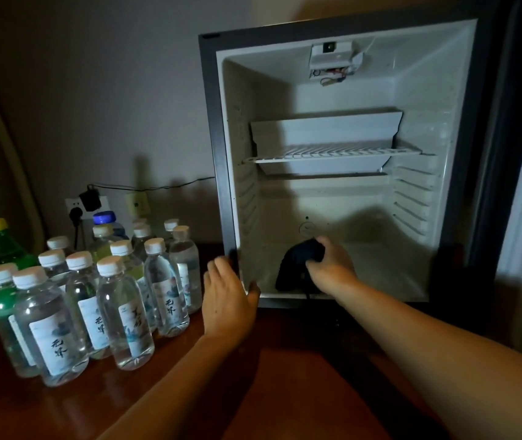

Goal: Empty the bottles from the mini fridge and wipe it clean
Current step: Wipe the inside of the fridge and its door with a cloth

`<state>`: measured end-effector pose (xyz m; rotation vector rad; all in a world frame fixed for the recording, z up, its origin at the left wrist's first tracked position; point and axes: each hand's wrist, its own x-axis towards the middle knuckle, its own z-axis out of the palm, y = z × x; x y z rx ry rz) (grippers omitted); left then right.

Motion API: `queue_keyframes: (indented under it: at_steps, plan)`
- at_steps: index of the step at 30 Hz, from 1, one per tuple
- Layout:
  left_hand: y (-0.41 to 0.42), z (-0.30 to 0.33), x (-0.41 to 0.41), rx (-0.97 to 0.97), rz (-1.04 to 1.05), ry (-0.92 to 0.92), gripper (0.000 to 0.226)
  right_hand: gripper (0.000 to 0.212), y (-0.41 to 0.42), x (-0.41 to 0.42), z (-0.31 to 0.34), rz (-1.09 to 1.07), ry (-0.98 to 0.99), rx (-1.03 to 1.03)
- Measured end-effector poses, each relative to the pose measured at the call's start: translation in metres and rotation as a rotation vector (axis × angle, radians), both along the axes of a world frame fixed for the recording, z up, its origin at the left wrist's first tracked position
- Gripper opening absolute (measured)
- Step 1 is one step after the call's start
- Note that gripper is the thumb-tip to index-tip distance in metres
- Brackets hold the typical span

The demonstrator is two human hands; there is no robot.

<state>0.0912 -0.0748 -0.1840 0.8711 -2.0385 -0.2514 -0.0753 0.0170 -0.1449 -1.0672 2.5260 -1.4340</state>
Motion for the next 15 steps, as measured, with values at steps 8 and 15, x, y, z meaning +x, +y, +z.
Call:
queue_keyframes:
  at_steps: [8,15]
  plan:
    - [-0.05,0.012,-0.029,0.414,-0.184,0.199,0.094,0.063,-0.057,-0.012,-0.039,0.226,0.316,0.397]
    - [-0.064,-0.005,-0.033,0.346,-0.201,0.248,0.068,0.053,-0.107,-0.026,-0.034,0.129,0.403,0.48]
